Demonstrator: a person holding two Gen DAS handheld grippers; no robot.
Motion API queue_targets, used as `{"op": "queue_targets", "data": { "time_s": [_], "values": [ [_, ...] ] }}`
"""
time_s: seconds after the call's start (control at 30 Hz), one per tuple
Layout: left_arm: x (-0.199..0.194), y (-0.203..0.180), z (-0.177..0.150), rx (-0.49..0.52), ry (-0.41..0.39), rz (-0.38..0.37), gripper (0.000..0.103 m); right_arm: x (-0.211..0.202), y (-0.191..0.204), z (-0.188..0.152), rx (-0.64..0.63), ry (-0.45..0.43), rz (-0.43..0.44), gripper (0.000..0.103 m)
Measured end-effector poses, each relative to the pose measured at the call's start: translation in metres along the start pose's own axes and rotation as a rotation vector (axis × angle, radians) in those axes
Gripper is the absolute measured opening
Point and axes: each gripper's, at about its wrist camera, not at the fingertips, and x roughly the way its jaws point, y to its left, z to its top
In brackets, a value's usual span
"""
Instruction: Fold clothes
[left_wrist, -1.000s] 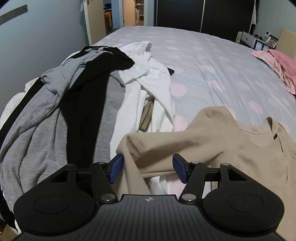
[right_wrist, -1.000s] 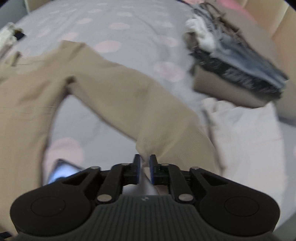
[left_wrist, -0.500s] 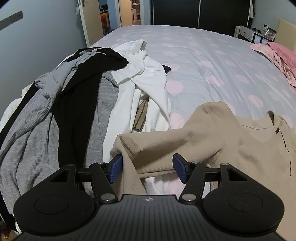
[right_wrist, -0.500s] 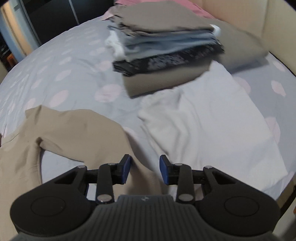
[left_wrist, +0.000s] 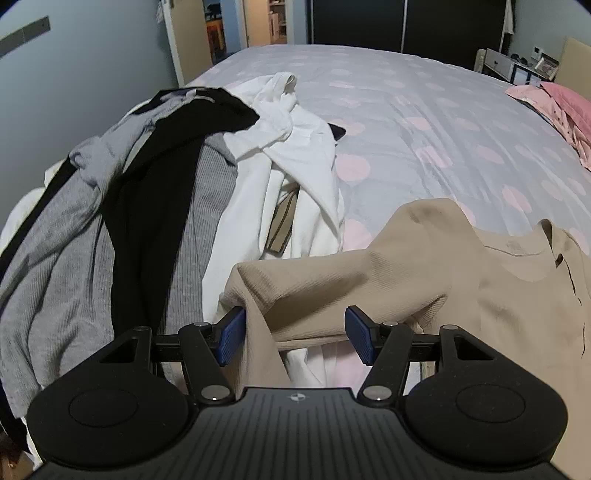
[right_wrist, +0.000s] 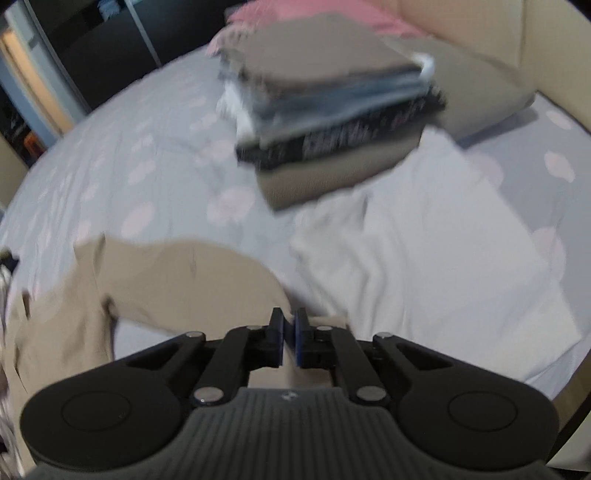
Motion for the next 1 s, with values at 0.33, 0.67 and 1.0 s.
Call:
{"op": "queue_targets", "data": {
  "time_s": [0.33, 0.67, 1.0],
  "values": [
    [0.008, -0.001, 0.001, -0.008, 0.026, 0.006, 0.057, 0.008, 0.025, 0.082, -0.195, -0.017, -0.226, 0.01],
    [0.021, -0.012, 0.0, 0.046, 0.056, 0.03, 0.058, 0.032, -0.024, 0.07, -0.06, -0.131, -0.337, 0.038],
    [0.027, -0.024, 0.004, 0.058, 0.06, 0.041, 0.059, 0.052, -0.117, 0.029, 0.435, -0.014, -0.132, 0.038]
  ]
}}
